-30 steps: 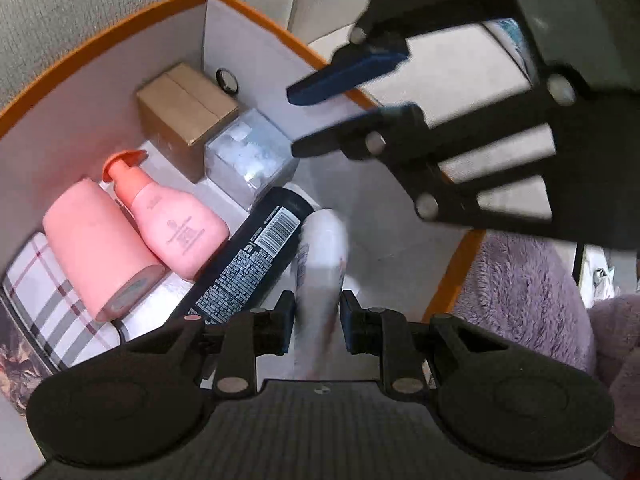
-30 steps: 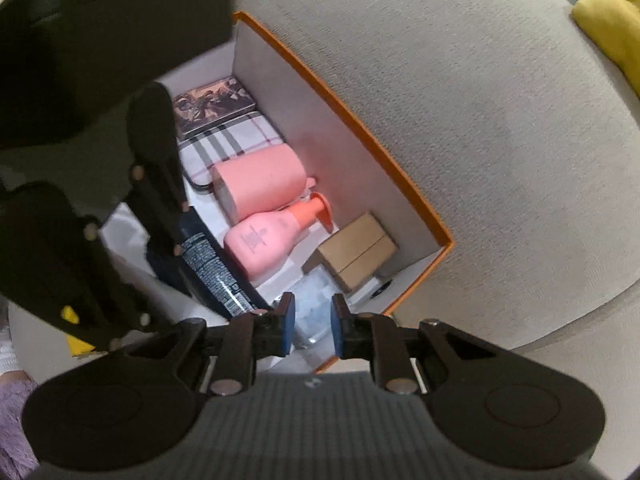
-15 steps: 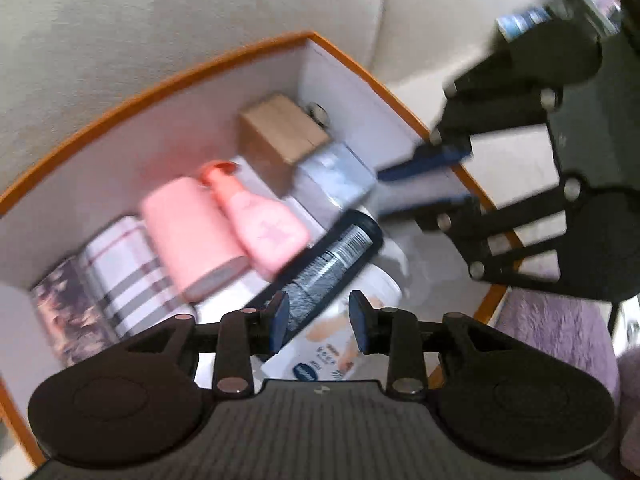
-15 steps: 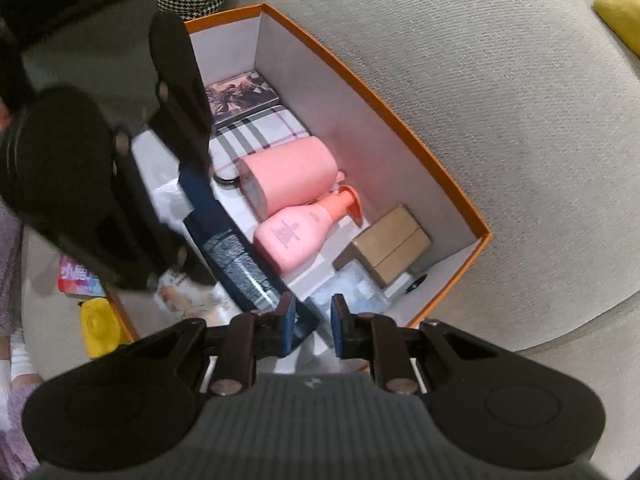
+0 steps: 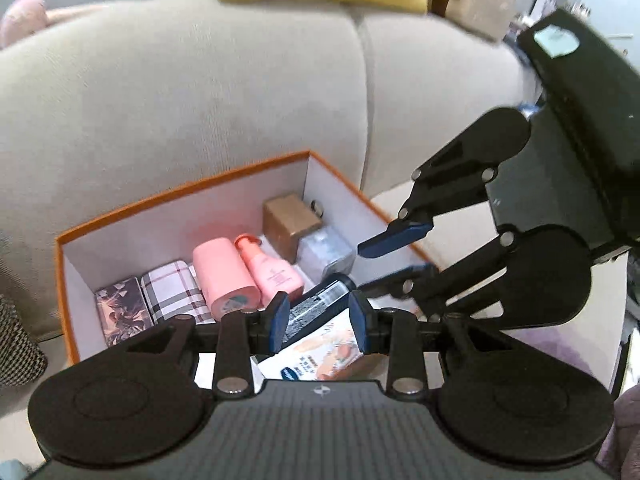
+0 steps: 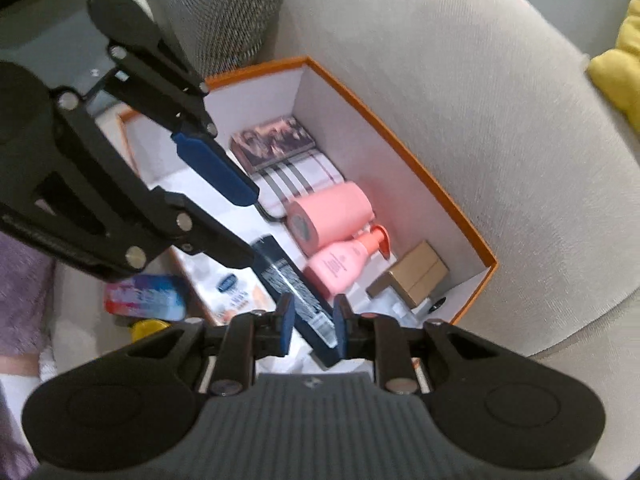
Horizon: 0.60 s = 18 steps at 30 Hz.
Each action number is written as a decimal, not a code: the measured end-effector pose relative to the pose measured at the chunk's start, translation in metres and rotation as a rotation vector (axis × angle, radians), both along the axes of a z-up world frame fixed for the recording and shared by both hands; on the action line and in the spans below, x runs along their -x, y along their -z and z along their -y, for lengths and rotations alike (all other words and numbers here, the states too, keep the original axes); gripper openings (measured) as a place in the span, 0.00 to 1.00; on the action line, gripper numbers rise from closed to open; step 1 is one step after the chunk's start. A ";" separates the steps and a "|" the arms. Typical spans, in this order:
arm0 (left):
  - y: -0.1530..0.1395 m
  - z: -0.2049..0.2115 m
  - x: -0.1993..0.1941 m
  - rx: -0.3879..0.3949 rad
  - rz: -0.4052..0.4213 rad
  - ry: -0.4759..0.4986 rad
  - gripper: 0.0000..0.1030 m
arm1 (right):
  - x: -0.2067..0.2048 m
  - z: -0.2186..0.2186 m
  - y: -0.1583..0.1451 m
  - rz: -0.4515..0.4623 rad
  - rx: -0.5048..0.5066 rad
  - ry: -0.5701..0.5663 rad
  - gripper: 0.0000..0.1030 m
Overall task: Organize rigid objects
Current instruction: 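Lower the white tube into the box and open the left gripper, then withdraw both grippers from the orange box toward the card tin and tape measure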
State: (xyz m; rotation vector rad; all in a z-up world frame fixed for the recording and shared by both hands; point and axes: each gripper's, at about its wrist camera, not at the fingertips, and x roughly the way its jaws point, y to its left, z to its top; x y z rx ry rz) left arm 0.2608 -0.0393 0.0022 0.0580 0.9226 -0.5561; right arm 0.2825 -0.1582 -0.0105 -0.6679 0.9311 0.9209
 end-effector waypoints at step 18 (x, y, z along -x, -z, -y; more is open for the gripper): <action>0.036 -0.029 0.106 -0.022 0.137 -0.234 0.47 | 0.120 0.021 0.032 0.034 -0.319 0.551 0.53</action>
